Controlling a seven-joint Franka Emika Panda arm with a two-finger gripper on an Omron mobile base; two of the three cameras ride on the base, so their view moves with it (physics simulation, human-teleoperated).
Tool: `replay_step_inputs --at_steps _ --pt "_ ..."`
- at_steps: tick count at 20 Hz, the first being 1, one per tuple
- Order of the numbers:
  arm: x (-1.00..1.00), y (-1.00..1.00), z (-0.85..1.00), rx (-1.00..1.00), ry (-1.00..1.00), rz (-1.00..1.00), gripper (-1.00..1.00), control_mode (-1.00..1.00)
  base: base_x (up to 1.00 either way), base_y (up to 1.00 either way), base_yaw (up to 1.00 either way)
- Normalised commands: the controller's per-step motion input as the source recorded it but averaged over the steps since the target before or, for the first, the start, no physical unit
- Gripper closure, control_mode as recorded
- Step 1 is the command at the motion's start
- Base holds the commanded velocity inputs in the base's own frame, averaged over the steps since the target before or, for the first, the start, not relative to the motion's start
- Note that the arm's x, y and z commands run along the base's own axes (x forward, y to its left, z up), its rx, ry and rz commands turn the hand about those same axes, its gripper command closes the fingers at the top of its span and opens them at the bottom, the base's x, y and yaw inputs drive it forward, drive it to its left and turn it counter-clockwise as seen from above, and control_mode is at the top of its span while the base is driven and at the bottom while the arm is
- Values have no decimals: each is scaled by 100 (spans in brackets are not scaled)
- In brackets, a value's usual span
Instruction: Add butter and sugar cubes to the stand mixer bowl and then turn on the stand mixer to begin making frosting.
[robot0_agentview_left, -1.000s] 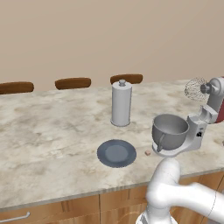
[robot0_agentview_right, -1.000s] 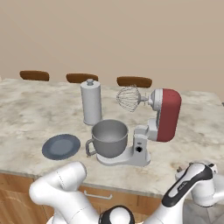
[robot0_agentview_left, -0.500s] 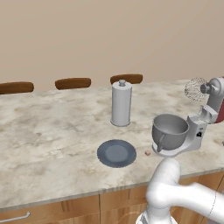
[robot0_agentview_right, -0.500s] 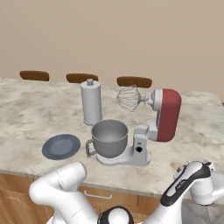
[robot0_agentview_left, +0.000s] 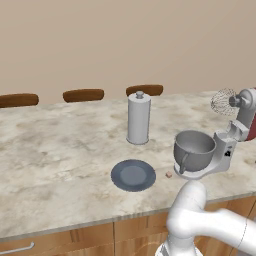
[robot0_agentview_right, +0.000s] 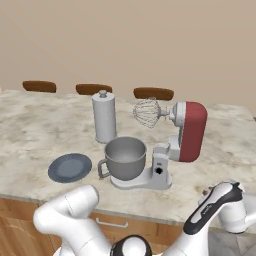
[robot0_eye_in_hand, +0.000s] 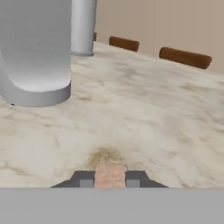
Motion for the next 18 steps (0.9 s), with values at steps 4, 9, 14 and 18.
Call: replay_step_inputs --at_steps 4,9,14,18 --pt "-30 18 66 -9 -5 7 100 -100 0 0 0" --pt "-30 39 64 -10 -1 11 100 -100 0 0 0" --pt "-22 87 57 -11 0 14 100 -100 0 0 0" --pt "-22 100 48 -14 0 15 100 -100 0 0 0"
